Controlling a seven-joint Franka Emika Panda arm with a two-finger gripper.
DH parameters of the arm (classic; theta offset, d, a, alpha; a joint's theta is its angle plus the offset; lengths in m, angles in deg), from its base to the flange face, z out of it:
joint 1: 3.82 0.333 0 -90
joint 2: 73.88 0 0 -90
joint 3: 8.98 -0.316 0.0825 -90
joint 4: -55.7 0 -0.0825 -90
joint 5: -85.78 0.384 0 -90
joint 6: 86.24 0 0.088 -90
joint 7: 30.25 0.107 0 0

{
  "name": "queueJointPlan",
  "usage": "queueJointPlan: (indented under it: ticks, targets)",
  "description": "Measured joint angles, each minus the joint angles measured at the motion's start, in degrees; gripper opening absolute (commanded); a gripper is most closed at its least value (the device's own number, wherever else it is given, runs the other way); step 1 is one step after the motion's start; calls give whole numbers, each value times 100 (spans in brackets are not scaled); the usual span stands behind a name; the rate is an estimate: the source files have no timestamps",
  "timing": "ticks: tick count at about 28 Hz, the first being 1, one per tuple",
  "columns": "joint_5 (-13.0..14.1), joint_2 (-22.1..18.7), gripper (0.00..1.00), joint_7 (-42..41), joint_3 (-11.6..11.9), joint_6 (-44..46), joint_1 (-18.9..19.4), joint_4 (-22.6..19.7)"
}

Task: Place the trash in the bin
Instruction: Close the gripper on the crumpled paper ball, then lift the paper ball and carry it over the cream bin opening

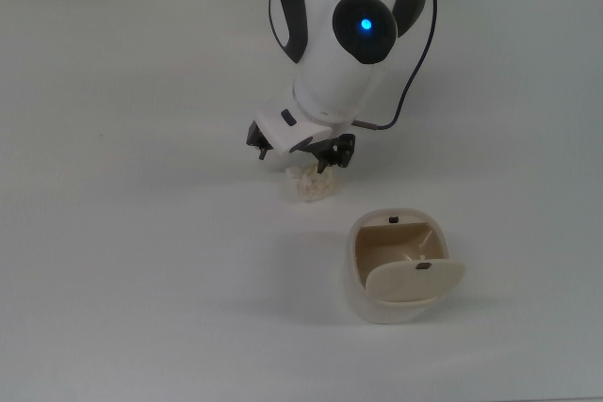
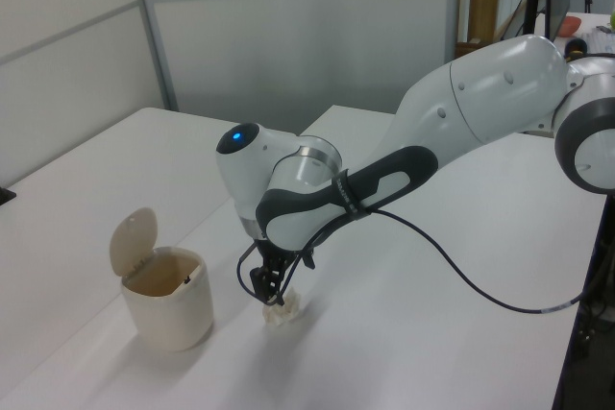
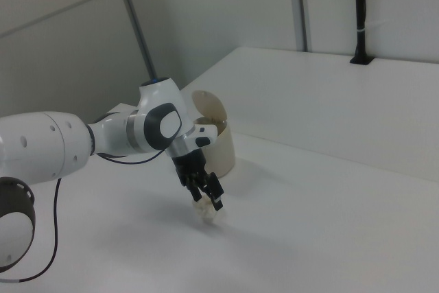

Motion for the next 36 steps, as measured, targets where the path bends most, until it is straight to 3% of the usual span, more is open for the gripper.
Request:
queueJointPlan:
  ticks: [14,17,18,19,23,36]
  targets:
    - [-320,401,99,336,-2,-251,163,-1]
    - [-387,439,80,340,-1,-251,177,-1]
    - [-404,448,69,341,-1,-251,179,-1]
    - [-415,455,48,341,-2,-251,182,0]
    - [-456,463,2,341,-1,-251,191,1]
    - [-469,463,0,341,0,-256,192,136]
